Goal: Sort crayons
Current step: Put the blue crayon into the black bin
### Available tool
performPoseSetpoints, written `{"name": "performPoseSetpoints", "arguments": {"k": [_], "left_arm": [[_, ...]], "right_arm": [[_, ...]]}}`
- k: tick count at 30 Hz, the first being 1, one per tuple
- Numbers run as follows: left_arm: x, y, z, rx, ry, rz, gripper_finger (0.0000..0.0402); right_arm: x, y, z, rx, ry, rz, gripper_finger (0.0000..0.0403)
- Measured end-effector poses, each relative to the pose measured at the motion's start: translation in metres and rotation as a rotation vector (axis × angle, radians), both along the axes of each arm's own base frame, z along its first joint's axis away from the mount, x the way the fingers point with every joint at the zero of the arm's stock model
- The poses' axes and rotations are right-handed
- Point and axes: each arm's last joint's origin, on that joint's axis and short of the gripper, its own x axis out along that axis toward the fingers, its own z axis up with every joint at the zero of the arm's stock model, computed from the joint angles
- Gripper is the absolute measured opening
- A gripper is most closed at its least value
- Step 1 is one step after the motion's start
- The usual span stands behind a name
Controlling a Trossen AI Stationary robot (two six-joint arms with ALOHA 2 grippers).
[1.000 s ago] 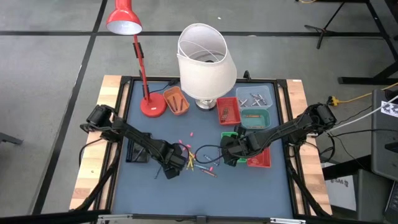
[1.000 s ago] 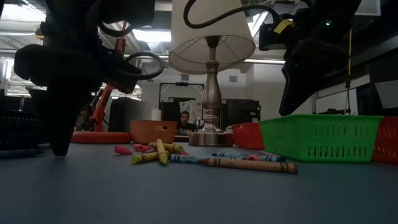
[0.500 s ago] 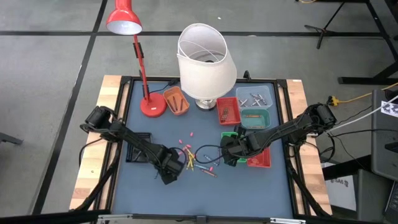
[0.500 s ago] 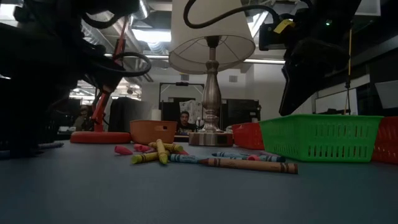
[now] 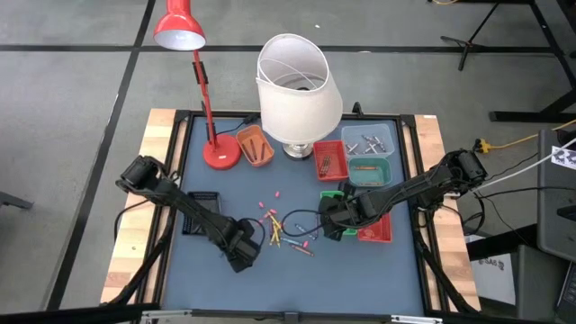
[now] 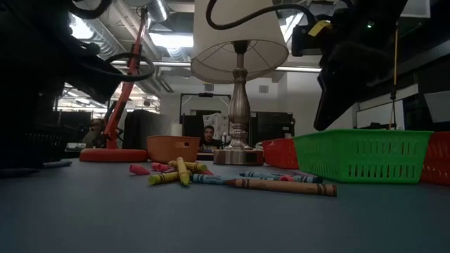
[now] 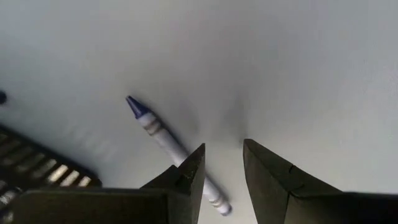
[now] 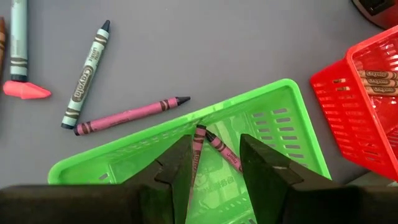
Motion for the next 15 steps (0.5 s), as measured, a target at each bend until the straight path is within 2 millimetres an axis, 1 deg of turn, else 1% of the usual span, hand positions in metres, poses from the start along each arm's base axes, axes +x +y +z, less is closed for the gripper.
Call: {"name": "performPoseSetpoints", "arguments": {"k": [8, 15], "left_arm": [[-0.011, -0.007, 0.012, 0.027, -0.01, 0.069, 0.0093], [-0.022, -0.017, 0.013, 0.069, 0.013, 0.156, 0.0093]], "right_arm": [[0.002, 0.001, 0.001, 0.008, -0.021, 0.0, 0.0131], [0.003, 0.001, 0.001, 0.011, -0.029, 0.0, 0.0131]]}}
